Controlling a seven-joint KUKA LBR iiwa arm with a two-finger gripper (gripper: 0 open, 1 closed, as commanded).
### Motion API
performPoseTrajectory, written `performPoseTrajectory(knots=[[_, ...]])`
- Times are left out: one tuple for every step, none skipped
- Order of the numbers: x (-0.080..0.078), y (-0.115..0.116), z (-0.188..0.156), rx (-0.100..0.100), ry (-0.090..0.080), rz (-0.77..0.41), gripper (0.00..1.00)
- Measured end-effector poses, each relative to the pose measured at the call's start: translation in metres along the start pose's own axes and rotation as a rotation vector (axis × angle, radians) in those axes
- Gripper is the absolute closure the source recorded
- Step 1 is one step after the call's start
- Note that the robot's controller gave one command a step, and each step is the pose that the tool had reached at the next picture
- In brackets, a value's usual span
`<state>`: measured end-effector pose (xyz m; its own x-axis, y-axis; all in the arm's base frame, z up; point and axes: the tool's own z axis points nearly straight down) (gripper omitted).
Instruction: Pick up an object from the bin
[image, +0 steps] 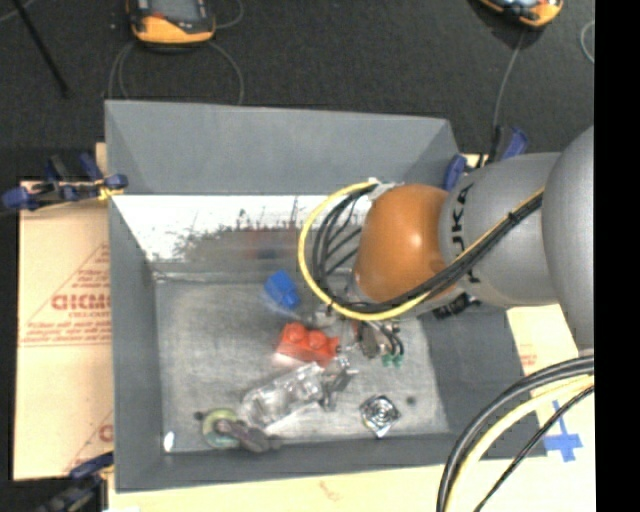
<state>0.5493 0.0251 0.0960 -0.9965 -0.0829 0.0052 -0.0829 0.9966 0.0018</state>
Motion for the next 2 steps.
performPoseTrajectory(knots=[[-0.0161,-0.0068,0.0091,-0.001,0.015,-0.012,0.00],[-0.0163,-0.0066,0.0085,-0.002,0.012,-0.010,1.00]])
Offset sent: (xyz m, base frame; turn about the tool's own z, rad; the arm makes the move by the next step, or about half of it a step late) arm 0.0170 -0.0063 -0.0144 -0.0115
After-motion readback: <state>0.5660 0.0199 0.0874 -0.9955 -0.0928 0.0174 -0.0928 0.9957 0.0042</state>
